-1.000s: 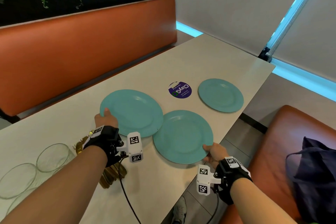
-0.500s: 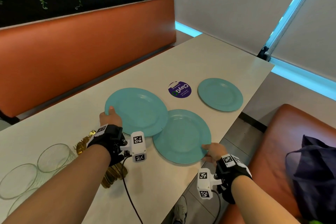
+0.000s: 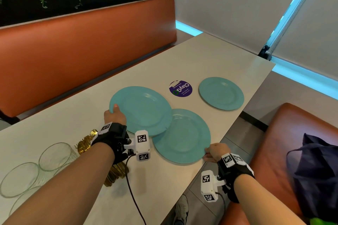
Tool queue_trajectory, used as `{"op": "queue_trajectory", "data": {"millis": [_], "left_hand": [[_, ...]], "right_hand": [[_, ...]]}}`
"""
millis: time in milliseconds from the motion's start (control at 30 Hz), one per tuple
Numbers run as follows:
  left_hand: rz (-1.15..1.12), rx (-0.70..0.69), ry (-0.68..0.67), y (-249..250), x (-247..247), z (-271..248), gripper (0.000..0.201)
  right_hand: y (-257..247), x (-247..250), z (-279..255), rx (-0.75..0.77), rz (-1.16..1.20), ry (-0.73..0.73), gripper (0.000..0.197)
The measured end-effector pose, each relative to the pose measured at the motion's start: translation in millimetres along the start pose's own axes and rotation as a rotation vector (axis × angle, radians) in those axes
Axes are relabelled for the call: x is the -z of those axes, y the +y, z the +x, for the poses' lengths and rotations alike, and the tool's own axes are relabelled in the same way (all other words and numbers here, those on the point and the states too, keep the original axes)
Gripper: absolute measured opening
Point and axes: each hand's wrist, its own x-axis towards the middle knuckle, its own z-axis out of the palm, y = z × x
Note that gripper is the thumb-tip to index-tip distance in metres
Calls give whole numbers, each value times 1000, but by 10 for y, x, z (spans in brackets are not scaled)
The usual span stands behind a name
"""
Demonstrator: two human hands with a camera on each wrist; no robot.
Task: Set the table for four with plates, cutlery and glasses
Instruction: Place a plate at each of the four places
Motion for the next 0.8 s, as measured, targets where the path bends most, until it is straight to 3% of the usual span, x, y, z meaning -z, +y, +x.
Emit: {"op": "queue_trajectory", "data": {"millis": [233,333,400,800], "left_hand": [[-31,3,-13,7,6,41,53],[-49,2,-14,16,31,75,53],[-68,7,-10,18,56,107,54],[-83,24,17,32,186,249,55]], "right_hand": [[-19,-3,22,-45,-69,13,29],[-48,19,11,-62,-72,28,7],[-81,40,18,-19,-63,35,16],[-168,-72,-43,-10,-202,-6,20]]}}
